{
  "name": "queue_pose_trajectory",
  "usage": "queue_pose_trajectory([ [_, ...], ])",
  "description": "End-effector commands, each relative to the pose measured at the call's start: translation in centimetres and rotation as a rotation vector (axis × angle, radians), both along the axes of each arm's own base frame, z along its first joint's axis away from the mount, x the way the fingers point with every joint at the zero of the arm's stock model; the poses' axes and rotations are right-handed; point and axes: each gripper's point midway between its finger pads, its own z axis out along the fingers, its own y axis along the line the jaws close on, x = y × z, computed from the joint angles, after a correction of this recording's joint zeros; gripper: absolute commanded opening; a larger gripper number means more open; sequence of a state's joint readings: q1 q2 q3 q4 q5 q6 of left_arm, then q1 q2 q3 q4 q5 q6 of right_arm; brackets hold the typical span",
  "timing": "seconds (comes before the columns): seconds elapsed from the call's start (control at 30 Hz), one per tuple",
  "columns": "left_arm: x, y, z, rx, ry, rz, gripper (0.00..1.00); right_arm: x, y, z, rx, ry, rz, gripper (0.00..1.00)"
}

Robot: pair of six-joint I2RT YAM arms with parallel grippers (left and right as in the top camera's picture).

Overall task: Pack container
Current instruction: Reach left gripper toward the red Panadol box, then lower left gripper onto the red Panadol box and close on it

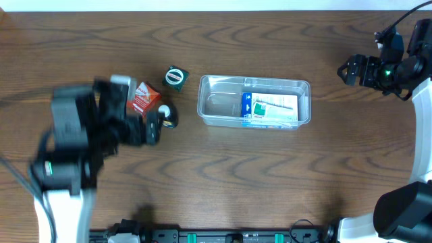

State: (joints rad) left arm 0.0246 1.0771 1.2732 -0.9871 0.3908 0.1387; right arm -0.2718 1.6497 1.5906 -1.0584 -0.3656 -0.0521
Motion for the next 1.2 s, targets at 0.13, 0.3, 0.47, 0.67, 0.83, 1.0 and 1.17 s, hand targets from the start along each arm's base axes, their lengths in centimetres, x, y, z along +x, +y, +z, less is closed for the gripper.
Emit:
queue_pose_trajectory([
  [0.13,5.5,1.6,-0.4,0.139,0.044,-0.05,0.98,0.1,-0.1,0.9,0.001,-0.022,-0.006,0.99],
  [0.3,6.4,1.7,-1.5,0.144,0.068,-0.049,0.98,0.1,-0.1,0.9,0.001,-0.022,-0.006,0.99],
  [0.47,8.4,2.7,-0.7,0.234,-0.025,-0.056,0.98,0.1,-0.1,0.9,0.001,-0.022,-0.006,0.99],
  [0.67,12.0,3.9,-1.3,0.321,-0.088,-0.056,0.98,0.1,0.0,0.9,0.001,-0.022,-0.006,0.99],
  [0.83,13.8,6.0,-6.2,0.454,0.032,-0.063,0.98,0.1,-0.1,0.9,0.001,-0.022,-0.006,0.99],
  [1.0,14.9,7.1,-10.8,0.471,0.14,-0.079,0.98,0.1,-0.1,0.9,0.001,-0.022,-0.006,0.99],
  [1.17,15.2,7.6,-14.7,0.433,0.232,-0.095,0.98,0.1,-0.1,0.9,0.001,-0.022,-0.006,0.99],
])
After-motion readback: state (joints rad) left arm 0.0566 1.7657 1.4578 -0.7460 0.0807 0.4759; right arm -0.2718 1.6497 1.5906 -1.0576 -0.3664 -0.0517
